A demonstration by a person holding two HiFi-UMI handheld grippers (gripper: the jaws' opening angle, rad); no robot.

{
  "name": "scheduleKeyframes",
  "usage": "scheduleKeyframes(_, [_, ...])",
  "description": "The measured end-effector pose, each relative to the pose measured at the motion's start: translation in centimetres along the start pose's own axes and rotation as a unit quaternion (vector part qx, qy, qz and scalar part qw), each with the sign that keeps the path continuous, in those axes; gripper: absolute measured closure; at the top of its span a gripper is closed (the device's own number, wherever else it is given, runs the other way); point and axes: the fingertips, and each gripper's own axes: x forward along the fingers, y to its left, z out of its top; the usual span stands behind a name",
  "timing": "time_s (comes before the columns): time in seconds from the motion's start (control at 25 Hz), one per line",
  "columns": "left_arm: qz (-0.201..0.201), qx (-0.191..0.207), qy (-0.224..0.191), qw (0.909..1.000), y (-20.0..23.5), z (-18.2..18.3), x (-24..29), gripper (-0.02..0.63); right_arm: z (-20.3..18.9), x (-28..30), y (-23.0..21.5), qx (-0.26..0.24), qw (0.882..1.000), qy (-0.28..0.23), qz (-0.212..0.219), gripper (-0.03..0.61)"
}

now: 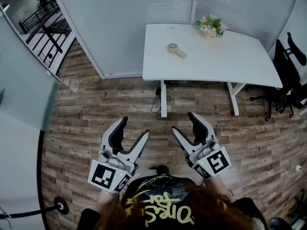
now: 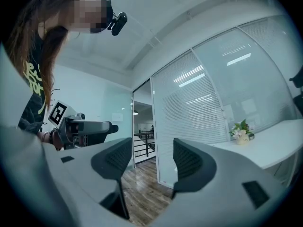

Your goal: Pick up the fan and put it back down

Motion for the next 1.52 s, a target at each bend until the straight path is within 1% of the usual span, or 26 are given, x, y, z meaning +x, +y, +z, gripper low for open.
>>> scheduleKeyframes(0.12, [0.006, 0.008, -0.023, 0.9997, -0.1, 1.1, 0.5, 0.331, 0.1, -0.1, 0.2, 0.015, 1.0, 0.006, 0.006, 0.321])
scheduleKeyframes(0.2, [0.007, 0.005, -0.034, 0.9994, -0.5, 1.6, 0.6, 0.333, -0.1, -0.2, 0.2, 0.018, 1.0, 0.011, 0.01, 0.321])
scheduleKeyframes(0.36, [0.003, -0.01, -0.025, 0.9996, -0.6, 0.7, 0.5, 0.344, -0.9, 0.2, 0.1, 0.025, 0.999, 0.018, 0.018, 0.32])
scheduleKeyframes(0.52, [0.005, 0.004, -0.018, 0.9998, 0.3, 0.3, 1.0, 0.344, -1.1, 1.0, -1.1, 0.027, 0.999, 0.012, 0.013, 0.321])
scheduleKeyframes(0.64, [-0.005, 0.004, -0.009, 0.9999, 1.2, -0.3, 1.7, 0.344, -1.5, 2.2, -1.8, 0.01, 1.0, 0.007, 0.012, 0.319])
scheduleKeyframes(0.72, [-0.009, 0.004, -0.014, 0.9999, 2.3, -0.5, 2.4, 0.344, -1.7, 3.2, -2.1, 0.003, 1.0, 0.01, 0.011, 0.321])
scheduleKeyframes(0.84, [-0.015, 0.005, -0.029, 0.9994, 4.0, -0.4, 4.4, 0.344, -1.4, 4.8, -3.6, -0.012, 1.0, 0.006, 0.005, 0.321])
scheduleKeyframes(1.0, [-0.035, 0.004, -0.032, 0.9988, 5.7, -0.2, 7.7, 0.344, -1.3, 6.8, -5.7, -0.012, 1.0, 0.012, -0.009, 0.321])
scheduleKeyframes(1.16, [-0.054, 0.007, -0.027, 0.9982, 7.9, -0.1, 10.8, 0.344, -1.4, 9.5, -8.9, -0.026, 0.999, 0.001, -0.031, 0.321])
scheduleKeyframes(1.36, [-0.062, 0.009, -0.03, 0.9975, 11.5, 0.2, 14.9, 0.345, -1.9, 13.4, -11.7, -0.019, 0.999, 0.004, -0.042, 0.321])
scheduleKeyframes(1.52, [-0.073, 0.001, -0.021, 0.9971, 14.2, 0.1, 18.2, 0.345, -2.3, 16.6, -13.6, -0.002, 0.999, 0.014, -0.047, 0.321])
